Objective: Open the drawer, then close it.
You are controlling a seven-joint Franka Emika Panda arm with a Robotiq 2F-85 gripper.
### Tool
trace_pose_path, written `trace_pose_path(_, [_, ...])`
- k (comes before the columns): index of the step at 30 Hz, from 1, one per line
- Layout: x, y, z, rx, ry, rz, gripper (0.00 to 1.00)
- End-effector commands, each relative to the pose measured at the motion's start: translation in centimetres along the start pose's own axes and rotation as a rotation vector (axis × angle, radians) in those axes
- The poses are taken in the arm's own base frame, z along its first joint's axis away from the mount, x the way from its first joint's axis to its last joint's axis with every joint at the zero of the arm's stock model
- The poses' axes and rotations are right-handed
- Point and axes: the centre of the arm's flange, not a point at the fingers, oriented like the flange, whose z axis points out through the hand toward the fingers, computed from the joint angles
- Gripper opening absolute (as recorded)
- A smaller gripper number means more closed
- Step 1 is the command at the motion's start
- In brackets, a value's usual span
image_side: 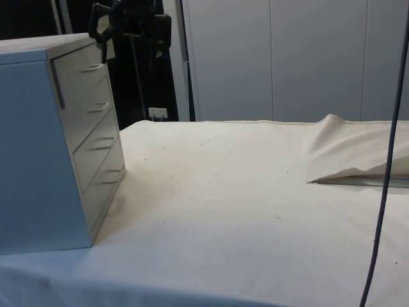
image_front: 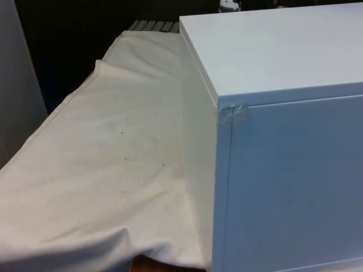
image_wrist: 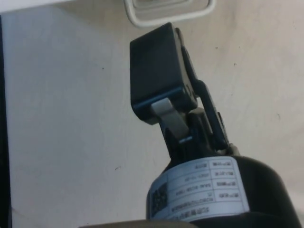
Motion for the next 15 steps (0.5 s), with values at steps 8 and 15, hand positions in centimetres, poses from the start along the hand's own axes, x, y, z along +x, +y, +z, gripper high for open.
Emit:
trace_pose_path(8, [-0.28, 0.72, -0.20, -0.002, 0.014, 0.039, 1.00])
trace_pose_path(15, [-0.23, 0.80, 0.11, -0.013, 0.019, 0.073, 1.00])
